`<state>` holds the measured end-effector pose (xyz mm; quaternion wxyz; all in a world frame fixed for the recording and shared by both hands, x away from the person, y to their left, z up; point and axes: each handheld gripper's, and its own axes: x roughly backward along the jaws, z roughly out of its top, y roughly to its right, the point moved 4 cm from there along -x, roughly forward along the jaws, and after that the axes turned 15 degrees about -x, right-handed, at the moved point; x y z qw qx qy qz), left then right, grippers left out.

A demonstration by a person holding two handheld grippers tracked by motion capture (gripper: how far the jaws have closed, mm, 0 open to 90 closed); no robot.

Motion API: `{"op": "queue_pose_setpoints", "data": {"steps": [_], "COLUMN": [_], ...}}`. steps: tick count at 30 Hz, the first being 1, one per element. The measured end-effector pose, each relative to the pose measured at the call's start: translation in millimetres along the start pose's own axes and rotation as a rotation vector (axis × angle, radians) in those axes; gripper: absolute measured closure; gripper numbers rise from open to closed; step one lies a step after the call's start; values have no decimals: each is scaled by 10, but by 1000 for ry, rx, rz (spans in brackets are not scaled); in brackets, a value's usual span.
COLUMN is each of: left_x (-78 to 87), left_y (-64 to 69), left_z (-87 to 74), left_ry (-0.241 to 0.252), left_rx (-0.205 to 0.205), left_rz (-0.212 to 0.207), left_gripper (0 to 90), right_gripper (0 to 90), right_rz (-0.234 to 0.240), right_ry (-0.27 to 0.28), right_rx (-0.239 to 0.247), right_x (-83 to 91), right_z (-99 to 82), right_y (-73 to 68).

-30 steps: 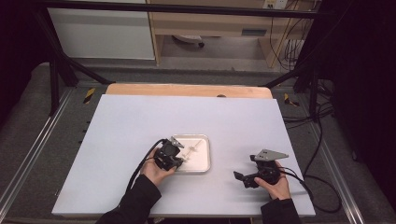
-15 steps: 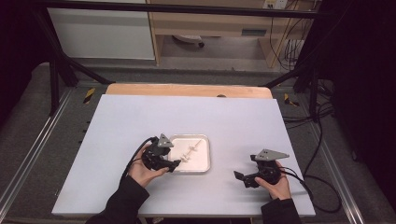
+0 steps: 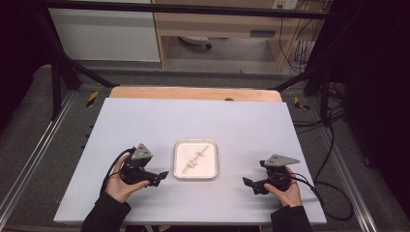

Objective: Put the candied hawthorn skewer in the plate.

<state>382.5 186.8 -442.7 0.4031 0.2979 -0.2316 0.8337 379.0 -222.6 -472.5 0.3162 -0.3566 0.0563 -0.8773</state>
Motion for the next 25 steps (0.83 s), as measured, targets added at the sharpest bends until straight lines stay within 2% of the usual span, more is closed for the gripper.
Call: {"op": "queue_pose_setpoints", "data": {"steps": [4, 8, 12, 14, 25], "left_x": [40, 106, 138, 133, 117], "left_y": [-45, -78, -92, -85, -91], "left_z": [-186, -359, -470, -520, -562], "left_ry": [33, 26, 40, 32, 22], "left_rx": [10, 47, 49, 40, 40], "left_rz": [9, 21, 30, 33, 29], "left_gripper": [93, 92, 79, 79, 80], "right_gripper": [8, 8, 8, 8, 8], "right_rz": [-4, -8, -12, -14, -4], "right_ry": [0, -8, -15, -23, -41], "right_rx": [0, -2, -1, -3, 1], "right_x": [0, -3, -13, -21, -51], "right_z": [-8, -24, -43, -56, -87], "right_y": [13, 22, 30, 29, 16]}}
